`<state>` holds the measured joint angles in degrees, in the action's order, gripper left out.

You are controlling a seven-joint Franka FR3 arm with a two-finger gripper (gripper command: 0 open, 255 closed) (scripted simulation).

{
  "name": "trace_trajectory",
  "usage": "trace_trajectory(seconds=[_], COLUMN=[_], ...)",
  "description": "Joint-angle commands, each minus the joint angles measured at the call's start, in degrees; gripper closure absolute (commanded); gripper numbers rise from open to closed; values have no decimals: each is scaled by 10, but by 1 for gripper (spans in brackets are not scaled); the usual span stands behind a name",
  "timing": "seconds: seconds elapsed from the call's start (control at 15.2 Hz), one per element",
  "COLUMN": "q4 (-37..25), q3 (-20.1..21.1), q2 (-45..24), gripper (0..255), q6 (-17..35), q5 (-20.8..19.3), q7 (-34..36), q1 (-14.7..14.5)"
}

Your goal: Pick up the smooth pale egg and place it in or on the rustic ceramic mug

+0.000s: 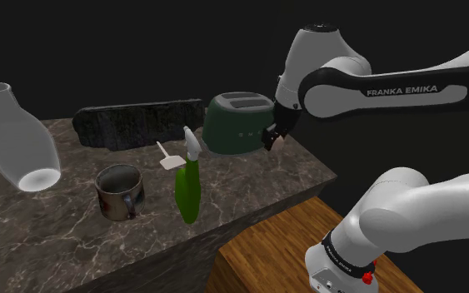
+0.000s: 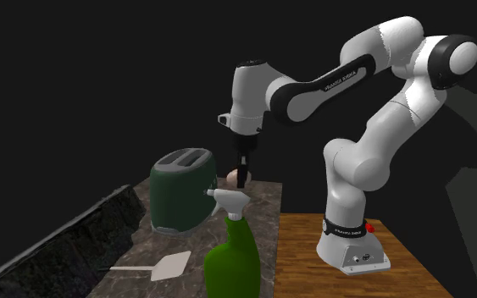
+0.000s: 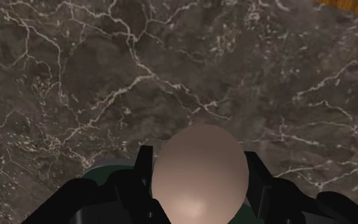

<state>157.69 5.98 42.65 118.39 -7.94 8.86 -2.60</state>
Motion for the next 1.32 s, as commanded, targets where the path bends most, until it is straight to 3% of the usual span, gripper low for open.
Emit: trace_trajectory(seconds=[0.0,0.66,1.25], q4=[-13,-78,-167], q3=[0,-3,109], q2=[4,18,-92], gripper=[255,255,255], q6=[-18,-96,-91], q5=[2,5,55], q7=[-2,-16,109], q1=[-1,-2,-40])
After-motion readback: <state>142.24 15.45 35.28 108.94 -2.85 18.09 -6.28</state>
